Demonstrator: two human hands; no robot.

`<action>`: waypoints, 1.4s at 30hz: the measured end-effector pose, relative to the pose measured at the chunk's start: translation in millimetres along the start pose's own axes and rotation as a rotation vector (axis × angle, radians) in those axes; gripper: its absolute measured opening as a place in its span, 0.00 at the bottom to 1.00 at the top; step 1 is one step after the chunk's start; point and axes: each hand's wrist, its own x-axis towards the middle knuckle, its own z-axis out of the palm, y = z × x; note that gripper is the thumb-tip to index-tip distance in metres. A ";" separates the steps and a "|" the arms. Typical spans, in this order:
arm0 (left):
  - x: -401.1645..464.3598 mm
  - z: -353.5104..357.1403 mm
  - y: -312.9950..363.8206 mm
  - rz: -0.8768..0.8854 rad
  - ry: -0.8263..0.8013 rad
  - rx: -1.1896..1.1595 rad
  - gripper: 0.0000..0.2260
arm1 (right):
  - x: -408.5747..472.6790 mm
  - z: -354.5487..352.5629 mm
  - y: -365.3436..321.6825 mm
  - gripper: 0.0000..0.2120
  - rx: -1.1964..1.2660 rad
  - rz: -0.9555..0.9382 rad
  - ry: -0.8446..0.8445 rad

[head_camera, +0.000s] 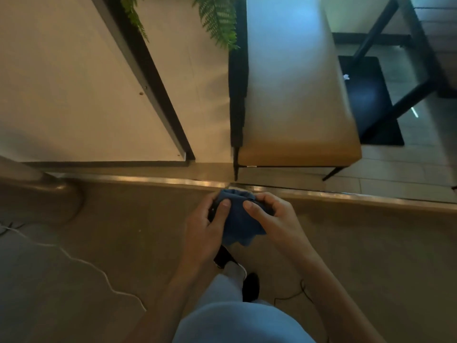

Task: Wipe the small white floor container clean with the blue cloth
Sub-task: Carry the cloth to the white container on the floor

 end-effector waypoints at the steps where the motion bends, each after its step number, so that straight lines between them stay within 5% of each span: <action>1: -9.9 2.8 -2.0 -0.007 -0.010 -0.003 0.08 | -11.3 -0.9 4.6 0.07 0.010 0.010 0.011; 15: -87.7 5.7 -17.6 -0.064 -0.069 -0.048 0.09 | -86.5 12.3 41.2 0.06 0.026 0.072 0.048; 42: 31.5 -65.6 -102.9 -0.032 -0.276 0.154 0.09 | 2.5 113.8 93.8 0.05 0.144 0.230 0.301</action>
